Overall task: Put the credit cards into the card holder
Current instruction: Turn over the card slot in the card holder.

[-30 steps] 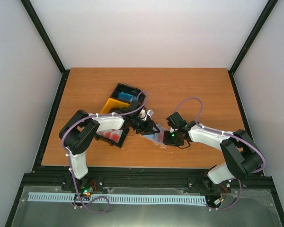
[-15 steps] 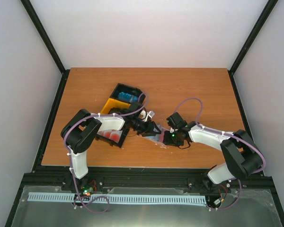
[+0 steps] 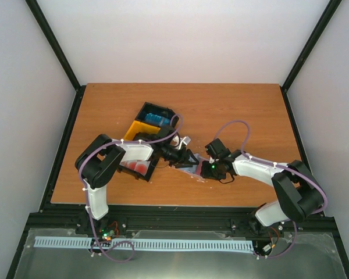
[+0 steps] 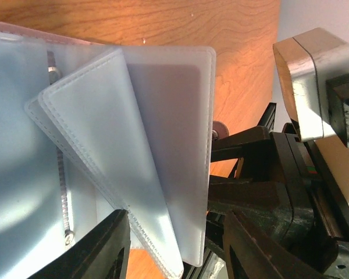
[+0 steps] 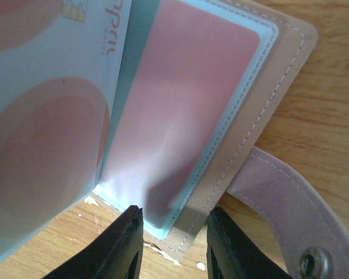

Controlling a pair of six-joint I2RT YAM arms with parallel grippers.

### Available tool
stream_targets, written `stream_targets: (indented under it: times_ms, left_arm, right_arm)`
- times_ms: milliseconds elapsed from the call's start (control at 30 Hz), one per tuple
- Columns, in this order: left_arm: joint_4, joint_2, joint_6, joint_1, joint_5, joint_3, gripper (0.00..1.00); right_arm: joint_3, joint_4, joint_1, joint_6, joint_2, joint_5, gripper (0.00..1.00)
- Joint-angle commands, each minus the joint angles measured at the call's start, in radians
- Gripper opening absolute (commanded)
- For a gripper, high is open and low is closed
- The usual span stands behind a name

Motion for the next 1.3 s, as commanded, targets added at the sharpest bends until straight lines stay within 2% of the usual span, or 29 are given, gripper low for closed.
stream_targets:
  times_ms: [0,233,433,833,1267]
  left_arm:
    - [0.041,-0.001,-0.01,-0.007,0.025,-0.009,0.45]
    - [0.068,0.001,-0.023,-0.007,0.033,-0.022,0.4]
    - [0.167,0.001,-0.085,-0.007,0.067,-0.054,0.4]
    - [0.178,0.026,-0.093,-0.008,0.067,-0.054,0.3]
    - [0.108,0.074,-0.084,-0.009,0.037,-0.014,0.29]
  right_arm:
    - [-0.016,0.013,0.008,0.005,-0.026,0.02,0.32]
    - [-0.027,0.026,0.007,0.012,-0.064,0.032,0.32]
    - [-0.032,0.039,0.006,0.018,-0.059,0.023,0.32]
    - [-0.039,0.049,0.006,0.024,-0.047,0.023,0.3]
    - [-0.043,0.045,0.006,0.02,-0.053,0.029,0.3]
